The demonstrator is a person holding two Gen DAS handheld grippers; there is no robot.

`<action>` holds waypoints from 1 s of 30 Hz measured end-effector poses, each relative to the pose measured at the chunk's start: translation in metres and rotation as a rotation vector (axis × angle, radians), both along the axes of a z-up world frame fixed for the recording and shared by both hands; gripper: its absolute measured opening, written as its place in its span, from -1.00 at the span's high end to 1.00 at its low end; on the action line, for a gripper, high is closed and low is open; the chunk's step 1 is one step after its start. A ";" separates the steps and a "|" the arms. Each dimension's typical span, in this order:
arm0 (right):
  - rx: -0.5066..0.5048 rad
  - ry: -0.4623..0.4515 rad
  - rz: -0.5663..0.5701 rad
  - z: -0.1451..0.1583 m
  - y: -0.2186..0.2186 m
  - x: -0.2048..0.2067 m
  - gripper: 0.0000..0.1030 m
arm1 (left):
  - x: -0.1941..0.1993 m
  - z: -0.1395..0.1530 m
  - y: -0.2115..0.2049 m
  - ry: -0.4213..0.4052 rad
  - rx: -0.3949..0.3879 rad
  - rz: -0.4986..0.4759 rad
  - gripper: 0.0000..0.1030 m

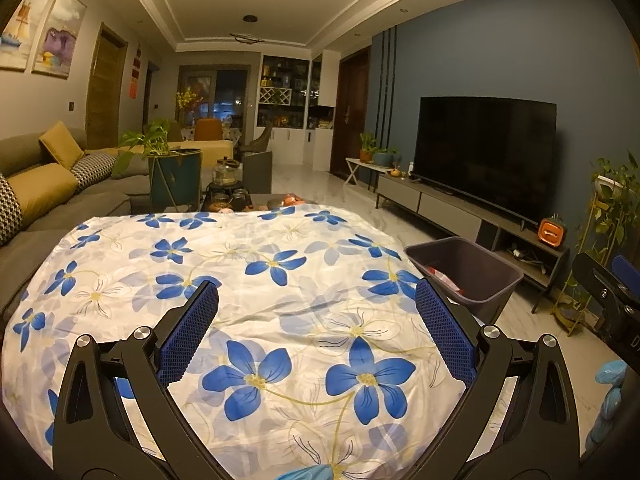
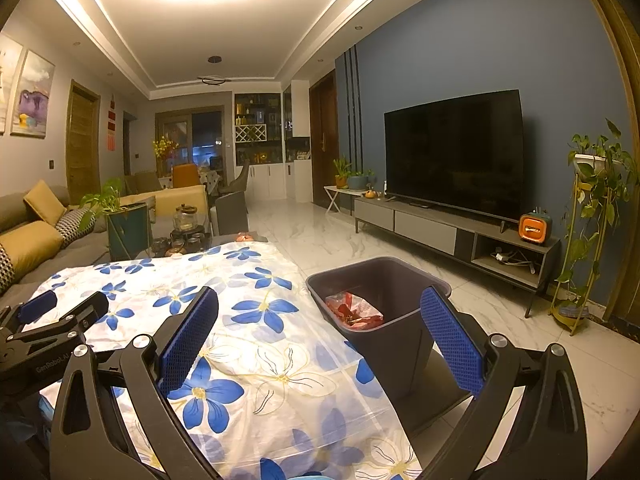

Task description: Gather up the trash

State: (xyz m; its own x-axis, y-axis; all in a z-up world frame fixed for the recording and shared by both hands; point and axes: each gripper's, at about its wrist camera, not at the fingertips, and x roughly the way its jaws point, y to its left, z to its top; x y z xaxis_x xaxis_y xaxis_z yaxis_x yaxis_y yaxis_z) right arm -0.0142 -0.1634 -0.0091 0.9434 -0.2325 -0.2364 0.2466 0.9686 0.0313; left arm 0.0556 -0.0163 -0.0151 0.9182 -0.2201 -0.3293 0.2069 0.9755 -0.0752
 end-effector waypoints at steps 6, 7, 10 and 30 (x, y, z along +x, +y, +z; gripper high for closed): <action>0.001 -0.003 0.001 0.000 -0.001 -0.001 -0.89 | -0.001 0.001 0.000 -0.006 -0.001 0.002 -0.89; 0.002 -0.004 0.001 0.000 -0.001 -0.001 -0.89 | -0.001 0.001 0.000 -0.005 0.001 0.002 -0.89; 0.002 -0.005 0.002 0.000 -0.002 -0.002 -0.89 | -0.002 0.002 0.000 -0.008 0.000 0.002 -0.89; 0.003 -0.012 0.005 0.003 -0.001 -0.001 -0.89 | -0.003 0.004 0.000 -0.006 0.000 0.008 -0.89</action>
